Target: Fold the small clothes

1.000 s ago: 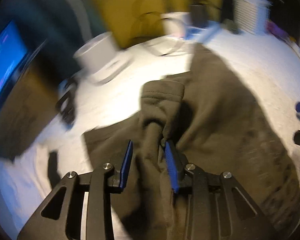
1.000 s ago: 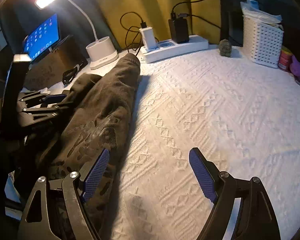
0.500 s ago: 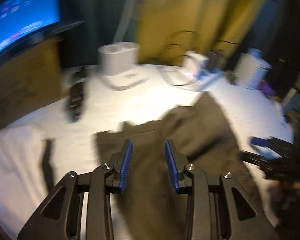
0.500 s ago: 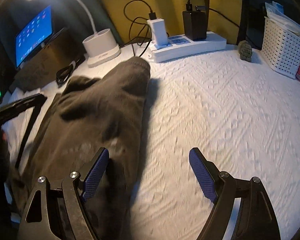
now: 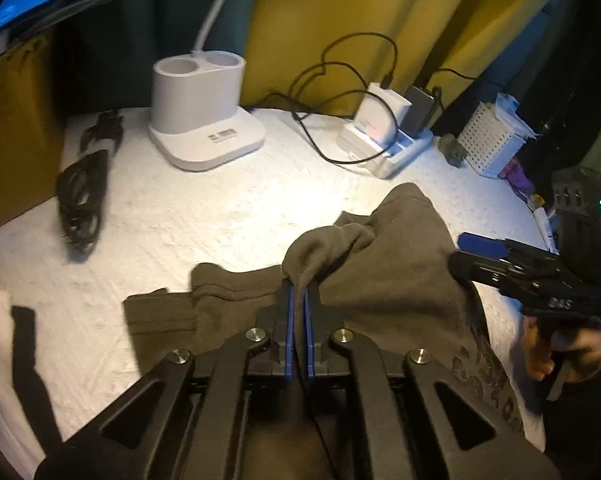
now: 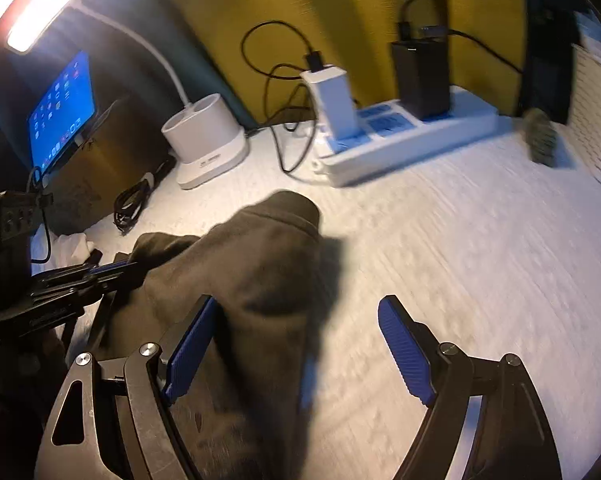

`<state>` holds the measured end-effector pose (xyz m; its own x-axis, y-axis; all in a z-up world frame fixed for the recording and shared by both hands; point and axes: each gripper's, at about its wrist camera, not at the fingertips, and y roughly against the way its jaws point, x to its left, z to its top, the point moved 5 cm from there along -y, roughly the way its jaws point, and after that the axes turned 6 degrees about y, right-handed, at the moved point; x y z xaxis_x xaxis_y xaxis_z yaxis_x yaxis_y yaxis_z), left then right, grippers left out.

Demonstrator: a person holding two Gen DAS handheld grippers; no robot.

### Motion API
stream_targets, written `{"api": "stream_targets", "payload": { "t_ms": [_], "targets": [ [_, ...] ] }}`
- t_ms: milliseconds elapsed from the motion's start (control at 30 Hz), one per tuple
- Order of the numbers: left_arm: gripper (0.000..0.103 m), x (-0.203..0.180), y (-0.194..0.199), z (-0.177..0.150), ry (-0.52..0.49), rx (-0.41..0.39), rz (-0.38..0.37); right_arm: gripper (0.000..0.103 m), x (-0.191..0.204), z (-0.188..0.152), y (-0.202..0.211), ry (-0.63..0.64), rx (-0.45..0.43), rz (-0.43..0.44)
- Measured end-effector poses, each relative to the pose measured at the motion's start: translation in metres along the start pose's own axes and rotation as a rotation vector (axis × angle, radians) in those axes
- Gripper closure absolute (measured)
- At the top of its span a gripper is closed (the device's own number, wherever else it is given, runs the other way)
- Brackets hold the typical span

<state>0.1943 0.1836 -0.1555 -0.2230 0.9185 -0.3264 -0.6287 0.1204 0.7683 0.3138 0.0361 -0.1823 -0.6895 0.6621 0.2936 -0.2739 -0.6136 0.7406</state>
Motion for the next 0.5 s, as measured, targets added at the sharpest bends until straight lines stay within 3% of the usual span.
{"api": "stream_targets", "payload": {
  "t_ms": [67, 200, 333, 500],
  "targets": [
    [0.099, 0.003, 0.008, 0.001, 0.021, -0.025, 0.012, 0.029, 0.002, 0.006, -0.013, -0.008, 0.021, 0.038],
    [0.099, 0.014, 0.025, 0.005, 0.06, -0.074, 0.046, 0.029, 0.007, 0.013, -0.027, -0.01, 0.036, 0.055],
    [0.099, 0.026, 0.007, -0.003, 0.09, -0.026, 0.069, 0.029, 0.014, 0.015, -0.035, 0.028, 0.033, 0.031],
    [0.098, 0.024, 0.021, -0.006, 0.124, -0.035, 0.047, 0.029, 0.018, 0.014, -0.032, 0.056, 0.035, -0.029]
  ]
}}
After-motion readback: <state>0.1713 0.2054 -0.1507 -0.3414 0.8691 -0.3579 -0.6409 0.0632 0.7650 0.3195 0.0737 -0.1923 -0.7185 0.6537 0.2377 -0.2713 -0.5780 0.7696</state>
